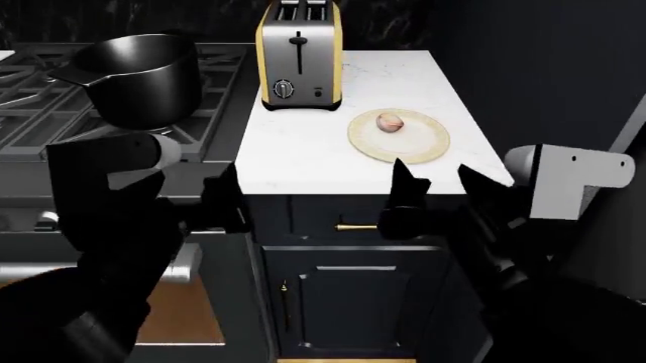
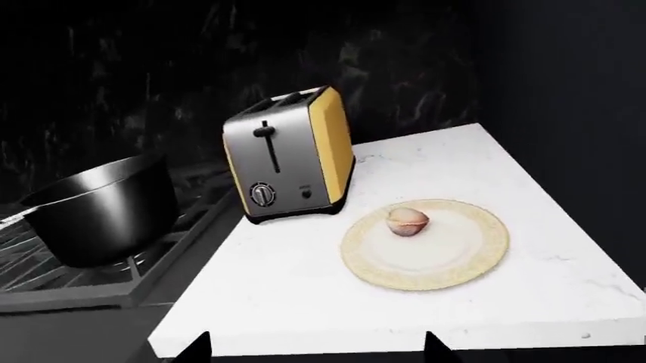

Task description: Frozen meat rests on a plate on the counter. Retrieve the meat and place it in a pot on a burner. Then turn the burner on.

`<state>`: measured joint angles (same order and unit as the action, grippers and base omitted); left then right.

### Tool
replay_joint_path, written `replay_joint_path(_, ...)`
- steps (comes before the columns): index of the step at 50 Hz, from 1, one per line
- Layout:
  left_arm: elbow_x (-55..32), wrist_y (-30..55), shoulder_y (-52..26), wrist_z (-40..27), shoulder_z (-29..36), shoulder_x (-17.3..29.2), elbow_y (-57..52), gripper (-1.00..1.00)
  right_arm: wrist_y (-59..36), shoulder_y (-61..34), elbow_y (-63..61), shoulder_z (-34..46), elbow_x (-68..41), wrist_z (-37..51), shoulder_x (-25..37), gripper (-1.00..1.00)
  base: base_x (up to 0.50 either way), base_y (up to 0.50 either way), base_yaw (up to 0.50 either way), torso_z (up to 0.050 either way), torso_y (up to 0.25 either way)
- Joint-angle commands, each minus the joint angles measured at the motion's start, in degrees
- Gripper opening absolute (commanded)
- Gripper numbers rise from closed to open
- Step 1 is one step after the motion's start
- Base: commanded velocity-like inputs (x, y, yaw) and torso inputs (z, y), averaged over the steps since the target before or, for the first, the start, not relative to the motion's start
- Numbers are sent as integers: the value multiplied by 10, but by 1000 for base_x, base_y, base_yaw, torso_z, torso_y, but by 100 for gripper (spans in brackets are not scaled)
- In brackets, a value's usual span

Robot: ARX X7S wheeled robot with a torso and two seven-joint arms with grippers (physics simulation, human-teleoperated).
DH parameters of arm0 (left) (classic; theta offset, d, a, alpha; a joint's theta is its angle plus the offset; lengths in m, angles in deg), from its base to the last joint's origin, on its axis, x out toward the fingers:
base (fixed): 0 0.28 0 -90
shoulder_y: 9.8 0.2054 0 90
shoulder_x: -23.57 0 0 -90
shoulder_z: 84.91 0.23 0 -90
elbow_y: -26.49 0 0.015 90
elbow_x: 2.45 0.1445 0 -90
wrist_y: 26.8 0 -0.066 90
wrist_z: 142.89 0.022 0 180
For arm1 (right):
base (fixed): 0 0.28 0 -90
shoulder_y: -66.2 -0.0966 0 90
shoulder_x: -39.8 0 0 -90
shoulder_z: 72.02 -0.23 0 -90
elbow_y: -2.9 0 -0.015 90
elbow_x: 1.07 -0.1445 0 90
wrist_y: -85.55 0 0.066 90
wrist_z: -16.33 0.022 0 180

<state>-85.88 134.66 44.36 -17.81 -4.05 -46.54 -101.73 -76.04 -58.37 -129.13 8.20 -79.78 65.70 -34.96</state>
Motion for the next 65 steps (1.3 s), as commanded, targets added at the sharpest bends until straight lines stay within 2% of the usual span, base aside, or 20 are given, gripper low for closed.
replay_joint_path(1,-266,77,-113,-186,0,57,-22,100,-111,-125,-23,-6,-239,168,41,100,0,0,0,0,0)
replay_joint_path(12,-266,68,-123,-181,7,71,-21,100,-90,-158,-23,17,-265,189,64,100,138,0,0,0,0)
replay_joint_path(51,-226,54,-121,-139,15,84,-23,100,-72,-156,-26,31,-219,149,73,100,470,0,0,0,0)
replay_joint_path(65,-202,49,-109,-107,6,81,-22,100,-47,-189,60,96,-290,236,116,100,35,0,0,0,0)
